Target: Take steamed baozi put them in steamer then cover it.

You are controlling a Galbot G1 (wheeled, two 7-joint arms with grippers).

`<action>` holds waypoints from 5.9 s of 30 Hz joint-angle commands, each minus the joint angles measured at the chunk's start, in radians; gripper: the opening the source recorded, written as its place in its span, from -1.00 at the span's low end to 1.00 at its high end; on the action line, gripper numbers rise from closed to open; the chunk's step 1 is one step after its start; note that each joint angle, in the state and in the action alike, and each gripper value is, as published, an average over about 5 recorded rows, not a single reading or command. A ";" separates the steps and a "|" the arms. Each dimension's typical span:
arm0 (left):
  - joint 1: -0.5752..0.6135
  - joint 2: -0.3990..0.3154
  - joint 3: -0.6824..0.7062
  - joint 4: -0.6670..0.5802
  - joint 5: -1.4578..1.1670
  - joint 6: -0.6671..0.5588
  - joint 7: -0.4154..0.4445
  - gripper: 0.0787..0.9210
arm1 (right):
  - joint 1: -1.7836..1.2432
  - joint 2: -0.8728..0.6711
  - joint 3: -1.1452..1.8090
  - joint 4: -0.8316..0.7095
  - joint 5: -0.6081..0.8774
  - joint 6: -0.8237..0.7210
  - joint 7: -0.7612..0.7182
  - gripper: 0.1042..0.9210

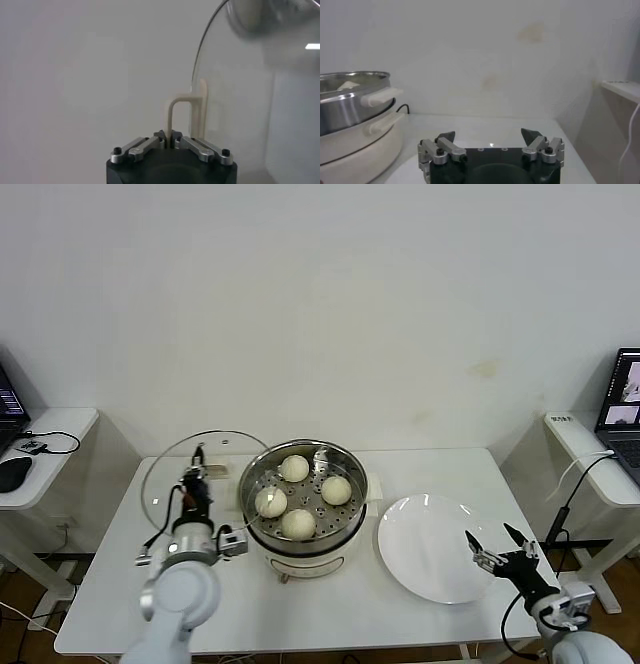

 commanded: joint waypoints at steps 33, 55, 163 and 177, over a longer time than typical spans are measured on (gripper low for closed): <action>-0.134 -0.190 0.283 0.142 0.070 0.103 0.052 -0.87 | 0.020 0.026 -0.016 -0.034 -0.038 0.014 -0.008 0.76; -0.151 -0.184 0.321 0.168 0.092 0.095 0.061 -0.87 | 0.003 0.035 -0.006 -0.035 -0.047 0.023 -0.015 0.76; 0.143 0.001 0.001 -0.362 -0.257 0.007 0.090 0.77 | -0.026 0.078 -0.058 0.033 -0.041 -0.005 0.101 0.76; 0.460 -0.053 -0.410 -0.196 -1.392 -0.383 -0.319 0.77 | -0.096 0.117 -0.121 0.169 -0.090 -0.025 0.210 0.76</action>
